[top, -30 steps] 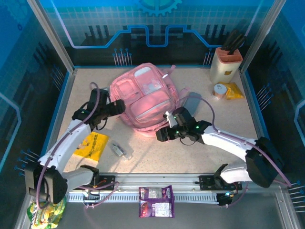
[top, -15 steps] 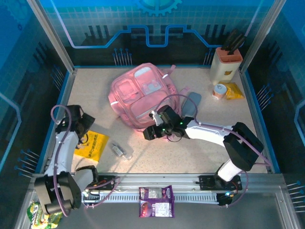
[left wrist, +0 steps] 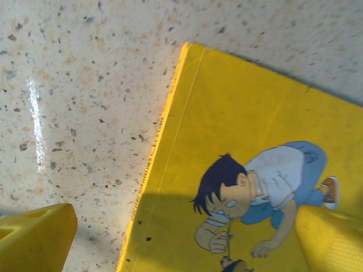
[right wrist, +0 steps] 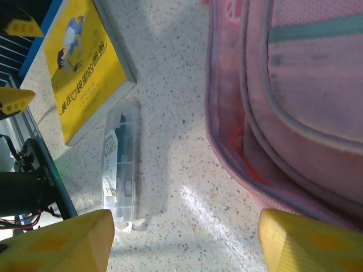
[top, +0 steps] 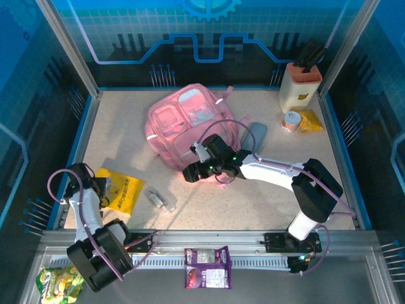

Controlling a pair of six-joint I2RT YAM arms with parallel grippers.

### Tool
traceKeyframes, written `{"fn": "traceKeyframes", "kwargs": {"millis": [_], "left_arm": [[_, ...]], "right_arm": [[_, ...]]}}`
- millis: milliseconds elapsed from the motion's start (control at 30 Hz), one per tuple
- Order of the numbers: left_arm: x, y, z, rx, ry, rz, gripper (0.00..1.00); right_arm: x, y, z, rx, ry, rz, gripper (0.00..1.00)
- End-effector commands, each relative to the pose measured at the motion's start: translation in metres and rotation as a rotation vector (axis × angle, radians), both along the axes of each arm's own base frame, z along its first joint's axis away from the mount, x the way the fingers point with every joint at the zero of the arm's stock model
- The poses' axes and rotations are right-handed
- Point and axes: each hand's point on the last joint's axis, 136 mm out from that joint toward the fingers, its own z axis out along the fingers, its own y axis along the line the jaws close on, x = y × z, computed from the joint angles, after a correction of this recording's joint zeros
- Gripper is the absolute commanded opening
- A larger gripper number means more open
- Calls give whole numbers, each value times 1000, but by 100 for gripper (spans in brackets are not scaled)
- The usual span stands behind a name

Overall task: Pack the student bag
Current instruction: Move the book to the middle-left of the table.

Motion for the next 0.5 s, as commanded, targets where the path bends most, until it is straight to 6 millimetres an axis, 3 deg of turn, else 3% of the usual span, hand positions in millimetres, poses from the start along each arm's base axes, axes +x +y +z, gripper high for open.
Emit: {"fn": "traceKeyframes", "kwargs": {"millis": [0, 333, 467], "left_arm": [[7, -1, -8, -37, -24, 3, 99], [29, -5, -28, -95, -55, -82, 99], [41, -6, -28, -99, -65, -135, 99]], "right_arm": [[4, -2, 6, -29, -31, 21, 69], [19, -17, 15, -63, -76, -13, 69], [23, -21, 19, -65, -87, -26, 69]]}}
